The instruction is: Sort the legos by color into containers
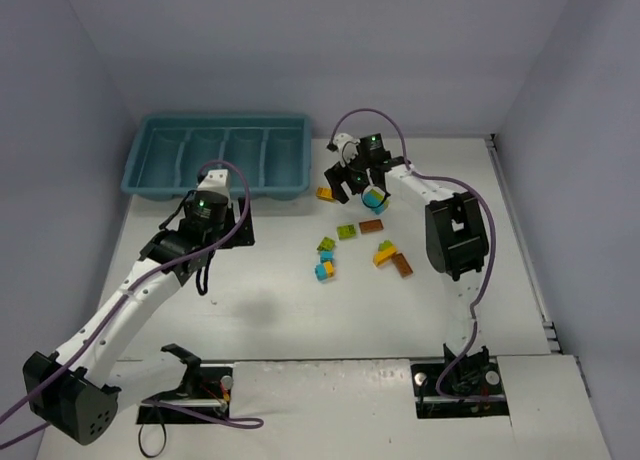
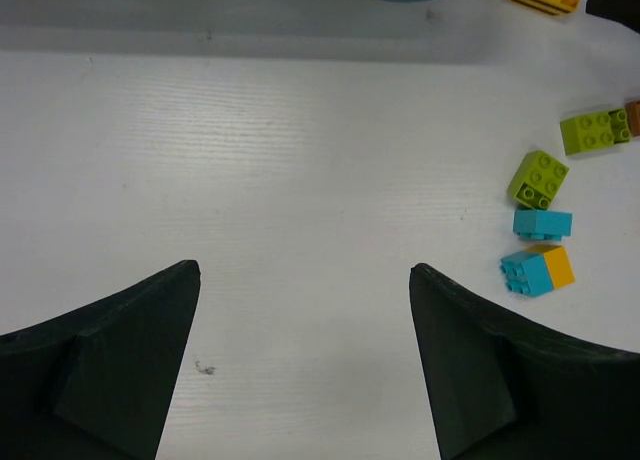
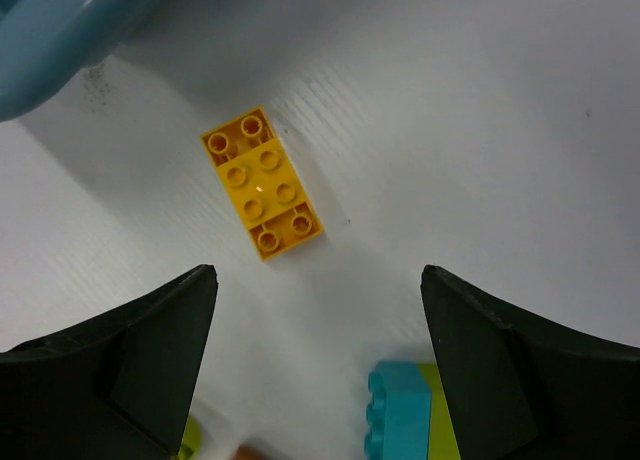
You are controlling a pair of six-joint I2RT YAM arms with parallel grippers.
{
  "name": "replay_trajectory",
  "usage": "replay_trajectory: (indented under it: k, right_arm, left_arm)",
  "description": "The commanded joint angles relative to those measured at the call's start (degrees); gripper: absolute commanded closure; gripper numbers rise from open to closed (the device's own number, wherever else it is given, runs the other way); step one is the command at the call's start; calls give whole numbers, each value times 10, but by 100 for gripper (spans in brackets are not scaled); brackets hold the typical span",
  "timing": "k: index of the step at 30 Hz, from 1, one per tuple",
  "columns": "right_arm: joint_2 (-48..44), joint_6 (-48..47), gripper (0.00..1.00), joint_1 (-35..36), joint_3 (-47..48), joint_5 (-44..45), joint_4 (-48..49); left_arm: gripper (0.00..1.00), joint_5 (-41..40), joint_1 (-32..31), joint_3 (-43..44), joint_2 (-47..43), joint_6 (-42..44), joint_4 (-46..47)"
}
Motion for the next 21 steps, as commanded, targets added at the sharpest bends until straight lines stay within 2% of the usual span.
replay_trajectory:
  k: [1,9,12,15,18,19,21]
  right_arm:
    - [18,-39,21,13,60,-13,25]
    - [85,-48,24,32,109,-7,25]
    - [87,-51,29,36,96,-3,26]
    - [91,-46,40,36,81,-6,27]
    - [85,-40,65,36,65,1,26]
    - [75,-37,83,35,60,3,27]
    - [61,-20,99,29,53,15,29]
  left_arm:
    - [21,43,14,7,2,10,25]
    - [21,47,29,17,20,-7,-5]
    - [21,50,35,27,28,-8,-16]
    - [21,56,37,29,30,-10,-16]
    - [21,61,40,29,33,-11,-16]
    - [21,61,41,29,33,-12,-17]
    - [21,61,43,30,33,-15,-18]
